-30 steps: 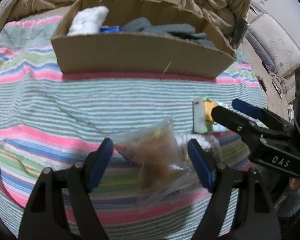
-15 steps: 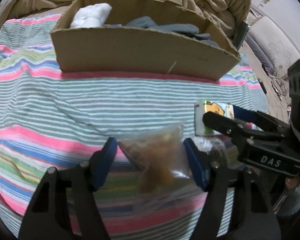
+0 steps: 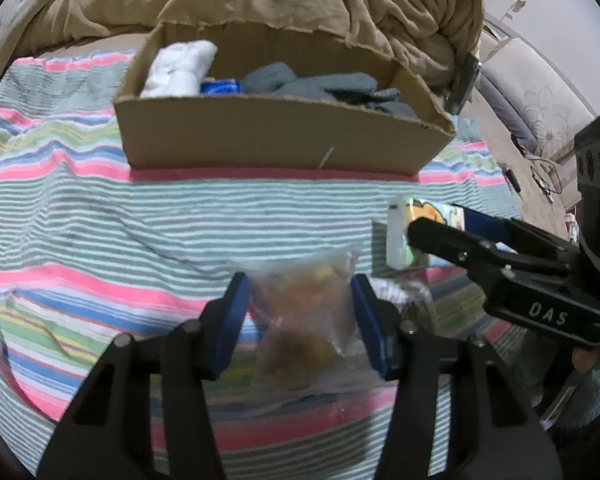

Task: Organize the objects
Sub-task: 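Grasp the snack bag with the left gripper while the right grasps the cartoon tissue pack, then lift both items over the box and release them inside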

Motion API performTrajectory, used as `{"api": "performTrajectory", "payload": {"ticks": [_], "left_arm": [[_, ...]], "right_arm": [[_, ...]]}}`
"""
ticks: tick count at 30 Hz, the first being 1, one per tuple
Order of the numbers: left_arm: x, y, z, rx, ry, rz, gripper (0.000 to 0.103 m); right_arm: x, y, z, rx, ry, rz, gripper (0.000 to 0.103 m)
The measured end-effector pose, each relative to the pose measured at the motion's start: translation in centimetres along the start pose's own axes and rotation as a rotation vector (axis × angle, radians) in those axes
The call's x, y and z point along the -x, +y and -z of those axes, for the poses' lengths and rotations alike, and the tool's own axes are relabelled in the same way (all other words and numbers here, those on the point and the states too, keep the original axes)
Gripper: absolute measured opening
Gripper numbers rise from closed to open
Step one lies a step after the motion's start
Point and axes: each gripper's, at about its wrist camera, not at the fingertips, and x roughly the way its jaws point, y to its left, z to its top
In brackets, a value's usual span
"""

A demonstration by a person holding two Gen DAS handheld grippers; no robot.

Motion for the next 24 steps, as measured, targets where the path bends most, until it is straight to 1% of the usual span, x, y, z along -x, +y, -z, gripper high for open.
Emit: {"api": "performTrajectory", "payload": {"ticks": [7,14,15,20,22,24], "left_arm": [[1.5,0.2,-0.8,-0.003,-0.032,0.006,0.05],[2.5,-0.3,-1.6,-0.011,-0.064,0.011,0.048],[2.8,-0.4,-1.7,-0.016,-0.072,0.01,0.046],[3.6,-0.5,-2.8,-0.026,-0.11,-0.003,0.046],[3.6,-0.3,-3.1,-0.02,-0.108,-0.003,0.046],[3.1,-0.3,-3.2,-0.029,-0.086,0.001,0.046]], "right_arm": [[1.5,0.3,-0.8,0.005,-0.038,-0.01,0.067],[2.8,0.1,-1.5,0.001,-0.07,-0.011,0.067],[2.9,0.1,-1.7,0.002,-0.075,-0.011,0.067],[3.5,0.1,-2.4,0.009,-0.095,-0.012,0.067],[3.7,0.1,-2.6,0.007,-0.101,-0.011,0.067],[3.8,0.0,-2.7,0.005,-0.104,-0.012,0.067]]}}
